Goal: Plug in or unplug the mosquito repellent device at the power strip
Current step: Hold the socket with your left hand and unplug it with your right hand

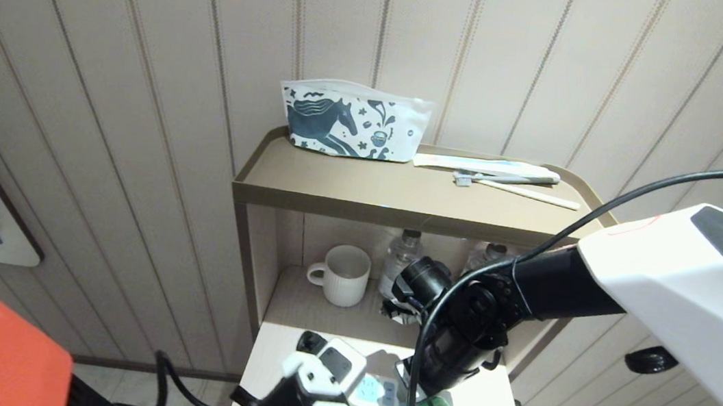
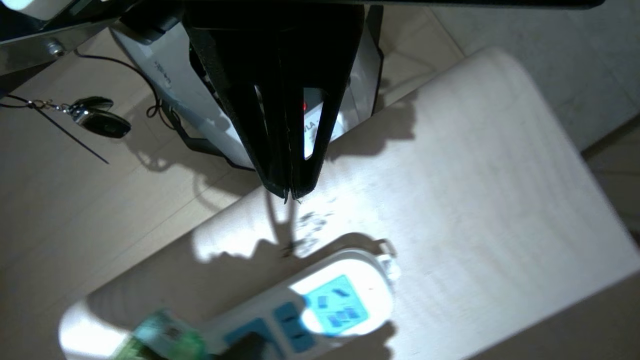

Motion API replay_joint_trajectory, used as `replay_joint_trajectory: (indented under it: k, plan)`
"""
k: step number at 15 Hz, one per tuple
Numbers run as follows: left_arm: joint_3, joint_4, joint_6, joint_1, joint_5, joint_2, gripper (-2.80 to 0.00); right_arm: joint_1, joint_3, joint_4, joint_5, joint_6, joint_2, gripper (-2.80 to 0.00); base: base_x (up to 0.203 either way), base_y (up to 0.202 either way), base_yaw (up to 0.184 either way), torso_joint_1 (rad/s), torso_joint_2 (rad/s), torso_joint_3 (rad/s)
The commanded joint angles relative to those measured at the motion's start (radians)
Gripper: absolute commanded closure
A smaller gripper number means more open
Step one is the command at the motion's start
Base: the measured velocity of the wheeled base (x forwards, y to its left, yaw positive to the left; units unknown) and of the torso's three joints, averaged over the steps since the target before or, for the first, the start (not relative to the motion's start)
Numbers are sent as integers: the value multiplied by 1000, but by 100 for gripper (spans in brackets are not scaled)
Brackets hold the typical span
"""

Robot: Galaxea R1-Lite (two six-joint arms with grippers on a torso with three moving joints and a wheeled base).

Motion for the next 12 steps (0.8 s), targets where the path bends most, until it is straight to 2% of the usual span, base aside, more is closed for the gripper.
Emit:
replay_joint_trajectory:
  k: [1, 4, 9, 10, 12]
  plan:
    - [-51, -10, 2, -62, 30, 89, 0, -1, -2, 3, 0, 1, 0, 0, 0, 0, 0, 0, 0, 0]
    - [-101, -28, 15, -68, 73, 186, 0, -7, -3, 3, 0, 1, 0, 0, 0, 0, 0, 0, 0, 0]
    - [-164, -218, 107, -69, 164, 354, 0, -14, -5, 3, 0, 1, 3, 0, 0, 0, 0, 0, 0, 0]
    - [-178, -269, 130, -63, 199, 379, 0, -14, -5, 3, 2, 1, 5, 0, 0, 0, 0, 0, 0, 0]
    - [-176, -305, 143, -32, 217, 385, 0, -14, -6, 1, 2, 1, 8, 0, 0, 0, 0, 0, 0, 0]
